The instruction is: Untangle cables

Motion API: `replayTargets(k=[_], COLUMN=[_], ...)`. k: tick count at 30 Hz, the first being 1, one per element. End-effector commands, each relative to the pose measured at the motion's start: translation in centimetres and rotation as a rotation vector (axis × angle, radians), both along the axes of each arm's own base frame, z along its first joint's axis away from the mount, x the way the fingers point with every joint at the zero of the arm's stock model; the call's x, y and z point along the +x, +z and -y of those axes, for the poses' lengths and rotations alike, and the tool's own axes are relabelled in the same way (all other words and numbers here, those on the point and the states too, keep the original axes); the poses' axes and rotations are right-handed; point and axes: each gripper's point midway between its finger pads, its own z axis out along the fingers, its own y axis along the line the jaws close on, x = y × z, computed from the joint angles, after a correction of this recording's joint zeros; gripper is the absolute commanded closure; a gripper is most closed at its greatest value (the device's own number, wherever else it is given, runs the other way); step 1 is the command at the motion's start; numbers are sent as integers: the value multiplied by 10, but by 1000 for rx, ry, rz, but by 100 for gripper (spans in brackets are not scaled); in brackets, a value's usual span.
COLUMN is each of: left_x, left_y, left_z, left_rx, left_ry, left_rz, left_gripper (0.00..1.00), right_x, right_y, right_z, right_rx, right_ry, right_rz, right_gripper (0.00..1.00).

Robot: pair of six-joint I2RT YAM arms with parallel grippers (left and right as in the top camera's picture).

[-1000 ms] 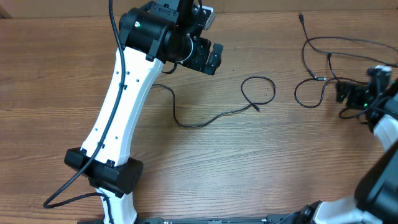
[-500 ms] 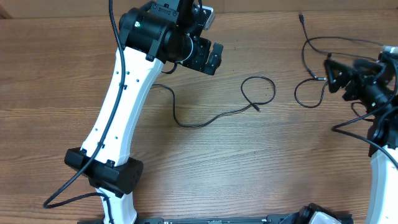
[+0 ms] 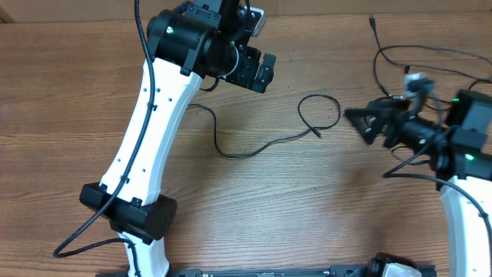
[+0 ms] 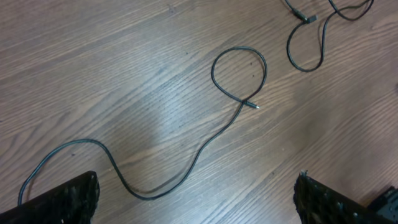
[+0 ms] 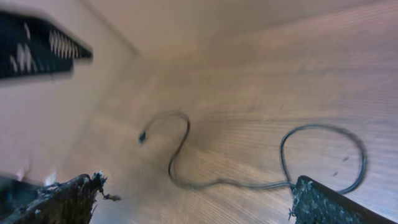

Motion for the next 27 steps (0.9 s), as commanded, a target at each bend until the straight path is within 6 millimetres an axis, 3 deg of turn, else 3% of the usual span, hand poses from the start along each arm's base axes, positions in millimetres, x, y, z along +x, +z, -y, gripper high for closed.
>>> replayTargets(k=[1,8,12,22,27], left_x=[0,0,0,0,0], left_y=[11,11,11,11,11], left_z=[-2,-2,-2,-2,-2], left_rx=[-3,-3,-3,-3,-3], left_ry=[-7,-8,-7,-8,-8], left_rz=[35,35,35,35,35], left_gripper=[0,0,1,0,0], right_x=[-1,-8,-8,5,-2], right_y=[-21,-64,-85,-141,-167], right_z=[-12,-53,-76,-111,-131], right_rx=[-238,-515,-544,-536,-586], right_ry=[86,318,441,559,711], right_rz=[93,155,176,129,202], right_gripper=[0,2,7,7,14])
